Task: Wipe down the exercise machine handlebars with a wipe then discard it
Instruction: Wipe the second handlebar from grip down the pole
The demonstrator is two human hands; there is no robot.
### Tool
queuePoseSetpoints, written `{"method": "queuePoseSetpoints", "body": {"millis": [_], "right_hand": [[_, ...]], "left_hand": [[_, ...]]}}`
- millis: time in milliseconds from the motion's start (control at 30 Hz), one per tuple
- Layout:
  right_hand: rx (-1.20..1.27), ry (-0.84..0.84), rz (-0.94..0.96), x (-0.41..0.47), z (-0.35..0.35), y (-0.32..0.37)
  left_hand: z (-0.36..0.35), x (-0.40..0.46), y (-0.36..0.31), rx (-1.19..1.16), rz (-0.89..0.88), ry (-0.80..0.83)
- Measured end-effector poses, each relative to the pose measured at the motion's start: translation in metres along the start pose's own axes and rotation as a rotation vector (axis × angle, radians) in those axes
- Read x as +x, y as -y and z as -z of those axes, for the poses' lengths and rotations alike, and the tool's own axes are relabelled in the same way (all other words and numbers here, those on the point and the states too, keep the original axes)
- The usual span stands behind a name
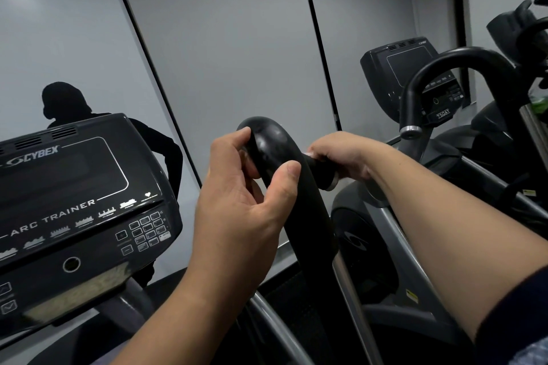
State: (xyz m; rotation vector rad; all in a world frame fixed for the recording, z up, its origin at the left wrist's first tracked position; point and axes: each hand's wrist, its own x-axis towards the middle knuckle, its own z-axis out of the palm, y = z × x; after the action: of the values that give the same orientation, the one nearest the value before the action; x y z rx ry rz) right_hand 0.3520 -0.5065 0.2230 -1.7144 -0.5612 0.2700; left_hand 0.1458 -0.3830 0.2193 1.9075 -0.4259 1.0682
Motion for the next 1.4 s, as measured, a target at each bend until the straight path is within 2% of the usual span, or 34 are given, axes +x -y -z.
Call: {"method": "queuePoseSetpoints", "body": {"millis": [67,200,333,467,533,667,800,900,1033,1167,1267,1400], "right_hand": [[0.020,-0.045,0.071,0.001,-0.002,0.006],[-0.029,0.029,0.005,-0.005,-0.005,0.006],[-0.004,-0.049,0.079,-0.002,-0.008,0.023],[-0.197,0.116,0.004,-0.009,-0.013,0.021],[-0.210,0.084,0.045,-0.006,-0.011,0.027],[-0.078,0.019,0.135,-0.009,-0.012,0.029],[-0.187,0.001,0.151,-0.010,-0.009,0.023],[-0.128,-0.046,0.199,-0.003,-0.007,0.017],[-0.099,0.054,0.123,-0.003,-0.005,0.015],[-0.109,0.008,0.158,0.000,-0.009,0.027],[-0.160,0.071,0.135,-0.002,-0.013,0.029],[-0.163,-0.011,0.153,0.004,-0.015,0.035]], "left_hand": [[0.000,0.000,0.001,0.005,-0.008,0.001],[0.000,0.000,0.002,0.026,-0.016,-0.004],[0.000,0.000,0.003,0.021,-0.020,0.000],[0.001,0.001,0.003,0.044,-0.029,-0.004],[0.001,0.001,0.002,0.027,-0.030,0.002],[0.000,0.001,0.004,0.014,-0.035,0.004],[0.003,0.001,0.007,0.073,-0.032,-0.008],[0.002,0.002,0.010,0.072,-0.031,-0.012],[0.002,0.001,0.009,0.080,-0.026,-0.011],[0.002,0.002,0.010,0.092,-0.023,-0.009],[0.003,0.002,0.010,0.107,-0.024,-0.003],[0.004,0.003,0.011,0.100,-0.018,0.002]]}}
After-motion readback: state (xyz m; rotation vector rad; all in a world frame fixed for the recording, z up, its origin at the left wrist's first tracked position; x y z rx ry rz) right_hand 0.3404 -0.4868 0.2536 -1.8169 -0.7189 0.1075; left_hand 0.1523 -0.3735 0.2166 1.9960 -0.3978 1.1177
